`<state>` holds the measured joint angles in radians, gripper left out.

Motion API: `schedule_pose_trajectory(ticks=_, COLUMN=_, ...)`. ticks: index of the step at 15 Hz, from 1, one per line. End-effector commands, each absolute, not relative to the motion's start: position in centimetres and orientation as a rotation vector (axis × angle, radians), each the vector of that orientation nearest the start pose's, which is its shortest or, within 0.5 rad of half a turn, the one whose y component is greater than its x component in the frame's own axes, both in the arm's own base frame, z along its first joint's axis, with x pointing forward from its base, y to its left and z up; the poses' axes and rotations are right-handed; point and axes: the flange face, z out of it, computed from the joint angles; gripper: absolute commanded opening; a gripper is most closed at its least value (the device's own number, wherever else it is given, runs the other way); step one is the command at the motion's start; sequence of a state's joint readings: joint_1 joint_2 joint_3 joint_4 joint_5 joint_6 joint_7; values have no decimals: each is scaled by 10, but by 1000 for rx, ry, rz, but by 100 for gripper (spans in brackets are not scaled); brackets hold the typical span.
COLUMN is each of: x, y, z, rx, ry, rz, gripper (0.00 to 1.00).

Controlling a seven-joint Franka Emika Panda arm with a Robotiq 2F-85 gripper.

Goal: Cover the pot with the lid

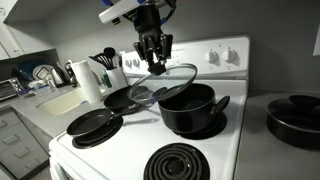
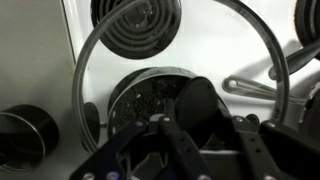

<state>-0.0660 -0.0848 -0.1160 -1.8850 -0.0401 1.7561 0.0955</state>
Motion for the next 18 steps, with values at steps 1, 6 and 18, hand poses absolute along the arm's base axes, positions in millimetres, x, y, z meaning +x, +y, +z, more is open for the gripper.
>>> schedule_pose_trajectory(ticks=1, x=548, y=-130, z=544, rx=-3072, ry=378, rz=91, gripper=14)
schedule_pose_trajectory(ticks=6, x=579, y=-159, z=524, rx=-3063, ry=325, rz=67, gripper=14)
schedule_pose_trajectory(ticks=18, x=632, y=-161, z=483, rx=-3028, ry=171, rz=4, gripper=14)
